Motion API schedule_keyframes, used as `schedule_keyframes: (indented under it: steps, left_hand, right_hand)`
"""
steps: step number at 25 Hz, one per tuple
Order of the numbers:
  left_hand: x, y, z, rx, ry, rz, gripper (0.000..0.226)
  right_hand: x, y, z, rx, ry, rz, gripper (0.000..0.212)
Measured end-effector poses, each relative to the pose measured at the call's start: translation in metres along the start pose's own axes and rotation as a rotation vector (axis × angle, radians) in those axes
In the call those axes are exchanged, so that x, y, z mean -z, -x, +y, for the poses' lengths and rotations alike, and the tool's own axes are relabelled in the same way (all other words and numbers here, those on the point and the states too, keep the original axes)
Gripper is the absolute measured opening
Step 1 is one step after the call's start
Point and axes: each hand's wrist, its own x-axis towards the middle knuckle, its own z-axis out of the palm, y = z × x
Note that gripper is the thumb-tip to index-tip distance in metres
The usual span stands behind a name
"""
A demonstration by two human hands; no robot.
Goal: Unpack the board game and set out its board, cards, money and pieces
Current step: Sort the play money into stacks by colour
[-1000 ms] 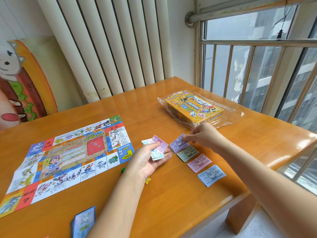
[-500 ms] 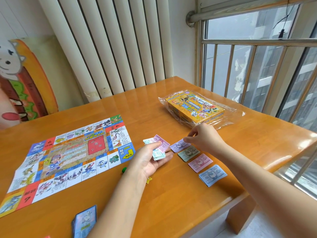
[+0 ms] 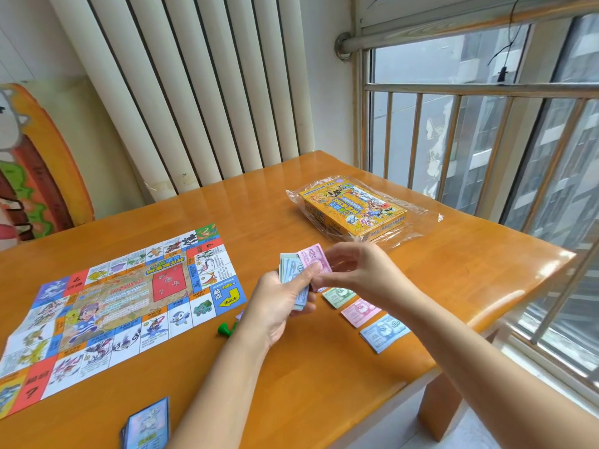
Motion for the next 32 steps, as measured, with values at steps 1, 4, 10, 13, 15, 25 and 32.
schedule_keyframes:
  steps: [1,4,10,13,15,25,32]
  left_hand:
    - [0.001,0.001,0.001,0.01,-0.052,-0.038,0.013]
    - [0.002,0.007,0.002,-0.001,-0.262,-0.192,0.015]
    - [-0.002,0.007,-0.001,0.025,-0.305,-0.187,0.021]
    - [-0.001,0.008,0.0,0.129,-0.294,-0.223,0.026]
    - [-0.004,0.011,0.002,0.204,-0.312,-0.256,0.028]
    - [-0.008,0.011,0.002,0.293,-0.222,-0.256,0.024]
    - [-0.007,0.01,0.002,0.299,-0.209,-0.244,0.026]
  right_hand:
    - [0.003,0.002,0.0,0.003,0.003,0.012,0.036]
    - [0.015,0.009,-0.002,-0.016,-0.006,-0.014,0.029]
    - [0.046,0.026,0.007,-0.165,0.064,0.056,0.006]
    - [0.053,0.033,0.015,-0.271,-0.017,0.113,0.01]
    - [0.053,0.034,0.019,-0.329,0.021,0.088,0.013]
    - [0.042,0.032,0.034,-0.447,0.293,0.129,0.035]
    - [0.037,0.03,0.03,-0.418,0.588,0.141,0.033]
